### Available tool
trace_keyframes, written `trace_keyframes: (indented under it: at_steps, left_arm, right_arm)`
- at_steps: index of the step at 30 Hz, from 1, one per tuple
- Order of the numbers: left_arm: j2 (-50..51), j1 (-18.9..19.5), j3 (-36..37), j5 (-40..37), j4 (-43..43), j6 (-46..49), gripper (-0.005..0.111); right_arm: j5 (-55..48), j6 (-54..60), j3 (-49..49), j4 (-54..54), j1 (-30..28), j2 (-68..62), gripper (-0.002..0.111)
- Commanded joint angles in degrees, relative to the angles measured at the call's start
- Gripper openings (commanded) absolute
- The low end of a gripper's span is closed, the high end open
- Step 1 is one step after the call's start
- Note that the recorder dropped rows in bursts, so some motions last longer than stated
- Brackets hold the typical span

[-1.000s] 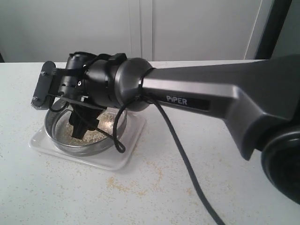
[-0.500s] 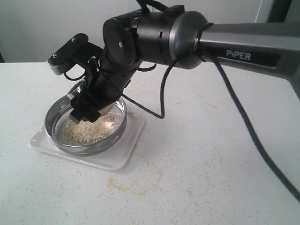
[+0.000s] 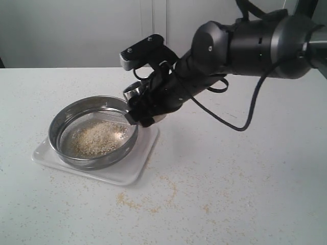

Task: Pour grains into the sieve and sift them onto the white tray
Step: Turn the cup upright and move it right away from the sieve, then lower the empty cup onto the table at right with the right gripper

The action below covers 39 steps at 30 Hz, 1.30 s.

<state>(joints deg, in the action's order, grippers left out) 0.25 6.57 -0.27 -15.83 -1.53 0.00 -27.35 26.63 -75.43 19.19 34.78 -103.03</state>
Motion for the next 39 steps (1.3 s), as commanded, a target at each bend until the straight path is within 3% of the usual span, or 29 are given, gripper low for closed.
trace_keyframes:
  at_steps: [1, 20, 31, 34, 39]
  left_arm:
    - [-0.25, 0.10, 0.27, 0.07, 0.12, 0.00, 0.000]
    - [-0.25, 0.10, 0.27, 0.07, 0.12, 0.00, 0.000]
    - [-0.25, 0.10, 0.27, 0.07, 0.12, 0.00, 0.000]
    - [-0.25, 0.10, 0.27, 0.07, 0.12, 0.00, 0.000]
    - [-0.25, 0.10, 0.27, 0.07, 0.12, 0.00, 0.000]
  right_arm:
    - [5.77, 0.75, 4.74, 0.77, -4.02, 2.77, 0.000]
    - [29.73, 0.11, 20.29, 2.00, -18.80, 4.53, 0.000]
    - [38.66, -2.89, 24.24, 1.09, -23.38, 2.74, 0.000]
    - [39.43, -4.10, 24.24, -3.82, -23.38, 0.87, 0.000]
    - [41.35, -20.89, 24.14, -22.13, -23.38, -1.99, 0.000]
